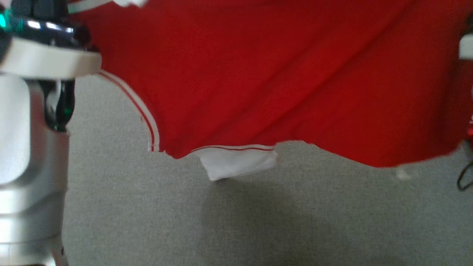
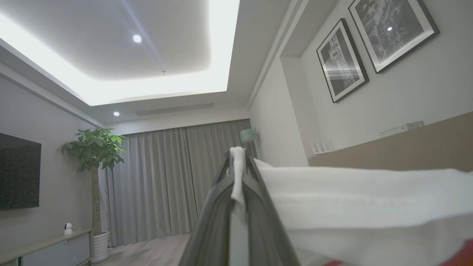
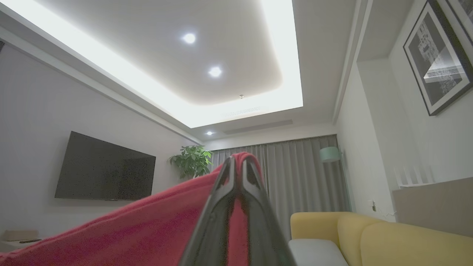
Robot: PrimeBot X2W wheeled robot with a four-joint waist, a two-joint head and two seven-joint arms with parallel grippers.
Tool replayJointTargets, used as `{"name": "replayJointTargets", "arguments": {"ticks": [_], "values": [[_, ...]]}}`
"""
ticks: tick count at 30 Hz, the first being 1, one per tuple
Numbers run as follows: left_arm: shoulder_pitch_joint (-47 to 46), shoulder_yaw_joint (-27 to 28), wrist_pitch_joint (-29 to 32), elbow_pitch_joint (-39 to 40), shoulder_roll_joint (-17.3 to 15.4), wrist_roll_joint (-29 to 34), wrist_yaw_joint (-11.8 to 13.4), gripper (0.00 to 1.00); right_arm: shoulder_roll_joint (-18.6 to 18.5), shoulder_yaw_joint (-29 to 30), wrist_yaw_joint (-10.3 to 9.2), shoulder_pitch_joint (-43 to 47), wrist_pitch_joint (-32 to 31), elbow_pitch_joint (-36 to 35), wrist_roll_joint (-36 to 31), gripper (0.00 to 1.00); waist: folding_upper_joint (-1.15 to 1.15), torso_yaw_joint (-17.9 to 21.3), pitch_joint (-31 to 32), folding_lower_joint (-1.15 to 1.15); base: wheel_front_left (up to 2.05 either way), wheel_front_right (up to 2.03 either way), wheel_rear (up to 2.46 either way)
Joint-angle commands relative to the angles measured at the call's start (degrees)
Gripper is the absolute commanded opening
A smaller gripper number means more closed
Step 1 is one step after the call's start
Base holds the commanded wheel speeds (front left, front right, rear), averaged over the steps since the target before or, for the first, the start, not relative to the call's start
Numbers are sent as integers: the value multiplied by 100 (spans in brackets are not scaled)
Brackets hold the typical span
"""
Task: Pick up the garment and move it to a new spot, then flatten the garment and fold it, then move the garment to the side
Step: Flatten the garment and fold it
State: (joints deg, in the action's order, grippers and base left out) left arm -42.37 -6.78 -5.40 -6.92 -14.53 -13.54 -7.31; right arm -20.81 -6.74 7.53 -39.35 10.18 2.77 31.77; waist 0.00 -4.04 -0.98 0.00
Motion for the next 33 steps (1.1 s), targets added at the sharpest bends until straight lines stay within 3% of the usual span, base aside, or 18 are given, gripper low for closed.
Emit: {"name": "replayJointTargets", "arguments": {"ticks": [1, 7, 14, 19, 24, 33], "values": [[-337, 130, 184, 138, -260, -60, -14, 0, -69, -78, -4, -296, -122, -101, 15, 0, 0, -25, -143, 0, 0, 0, 0], [-852, 52, 565, -348, -137, -35, 198, 0, -75, -293, -4, -1141, -347, 695, -147, 0, 0, -47, -724, 0, 0, 0, 0], [-2199, 124, -529, -1204, -68, 466, 763, 0, 30, -278, -4, -2576, 293, 2028, -693, 0, 0, -8, -1215, 0, 0, 0, 0], [-2817, 48, -924, -1501, 116, 556, 807, 0, -24, -121, -4, -3182, 473, 2566, -917, 0, 0, -79, -1294, 0, 0, 0, 0], [-1769, 98, -956, -1655, 354, 341, 735, 0, -43, -201, -4, -2193, 480, 2910, -658, 0, 0, -123, -1312, 0, 0, 0, 0], [1760, 711, -959, -1429, 1074, -156, 649, 0, 88, -302, -4, 919, 481, 2814, 80, 0, 0, -114, -1190, 0, 0, 0, 0]]}}
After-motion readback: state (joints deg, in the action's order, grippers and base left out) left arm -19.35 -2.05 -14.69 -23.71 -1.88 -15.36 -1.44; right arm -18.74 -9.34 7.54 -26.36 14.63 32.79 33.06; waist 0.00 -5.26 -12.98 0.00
